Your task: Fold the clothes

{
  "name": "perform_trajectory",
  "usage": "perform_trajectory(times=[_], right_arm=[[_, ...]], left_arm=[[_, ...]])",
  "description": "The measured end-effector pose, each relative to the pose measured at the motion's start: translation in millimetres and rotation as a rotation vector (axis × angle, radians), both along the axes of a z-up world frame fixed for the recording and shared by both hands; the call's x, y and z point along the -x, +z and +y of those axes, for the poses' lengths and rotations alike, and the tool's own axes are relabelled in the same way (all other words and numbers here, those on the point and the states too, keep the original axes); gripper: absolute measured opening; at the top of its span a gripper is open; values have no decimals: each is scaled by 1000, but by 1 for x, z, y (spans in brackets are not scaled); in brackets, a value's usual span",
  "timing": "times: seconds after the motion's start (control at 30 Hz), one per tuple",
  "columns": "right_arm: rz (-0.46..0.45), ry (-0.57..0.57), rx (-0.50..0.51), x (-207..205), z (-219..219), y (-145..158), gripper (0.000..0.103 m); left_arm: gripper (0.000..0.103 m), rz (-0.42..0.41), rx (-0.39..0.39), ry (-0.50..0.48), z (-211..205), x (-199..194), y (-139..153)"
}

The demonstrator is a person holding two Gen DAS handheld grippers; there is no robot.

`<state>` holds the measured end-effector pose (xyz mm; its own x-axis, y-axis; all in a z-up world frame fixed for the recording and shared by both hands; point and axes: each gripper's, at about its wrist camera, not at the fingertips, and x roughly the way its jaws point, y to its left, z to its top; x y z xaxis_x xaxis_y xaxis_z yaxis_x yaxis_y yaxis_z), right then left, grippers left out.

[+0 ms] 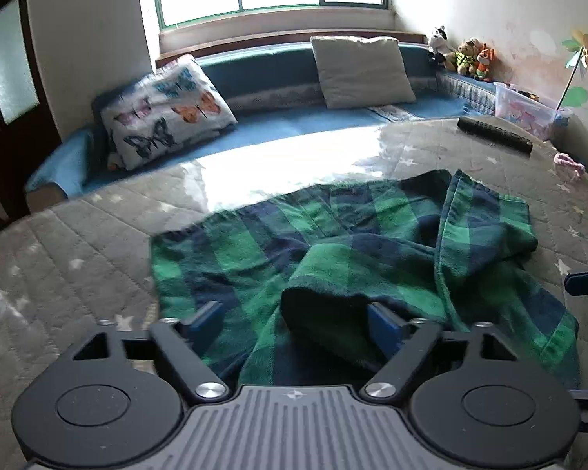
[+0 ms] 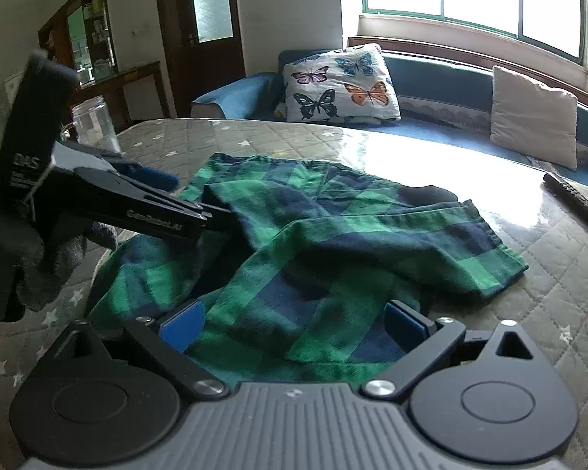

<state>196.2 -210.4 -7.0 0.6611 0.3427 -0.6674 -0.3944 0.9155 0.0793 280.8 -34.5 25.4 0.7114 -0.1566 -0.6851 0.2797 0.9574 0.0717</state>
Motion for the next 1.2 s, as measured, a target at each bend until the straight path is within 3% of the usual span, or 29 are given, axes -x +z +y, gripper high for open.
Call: perform_trajectory(times=[0.2, 0.3, 0.57, 0.77, 1.0, 1.17, 1.2], right_arm=[[6, -35, -8, -15, -8, -1, 99], [7, -51, -13, -20, -10, -1, 99], [-4, -45, -39, -23, -4, 4, 97], [10, 3, -29, -32, 27, -3, 90], [43, -31, -5, -43, 39, -20, 55], [44, -59, -39, -30, 19, -17, 15], [39, -63, -43, -26, 15, -16, 13]], left_arm=[[16, 20, 65, -50, 2, -5, -9], [10, -10, 90, -44, 7, 3, -5], [7, -138, 127, 73, 38, 44, 31], [6, -225, 132, 222, 80, 79, 57], [6, -250, 138, 423, 150, 134, 62], [5, -190, 172, 539, 189, 164, 42], [3, -181, 164, 563, 194, 168, 38]])
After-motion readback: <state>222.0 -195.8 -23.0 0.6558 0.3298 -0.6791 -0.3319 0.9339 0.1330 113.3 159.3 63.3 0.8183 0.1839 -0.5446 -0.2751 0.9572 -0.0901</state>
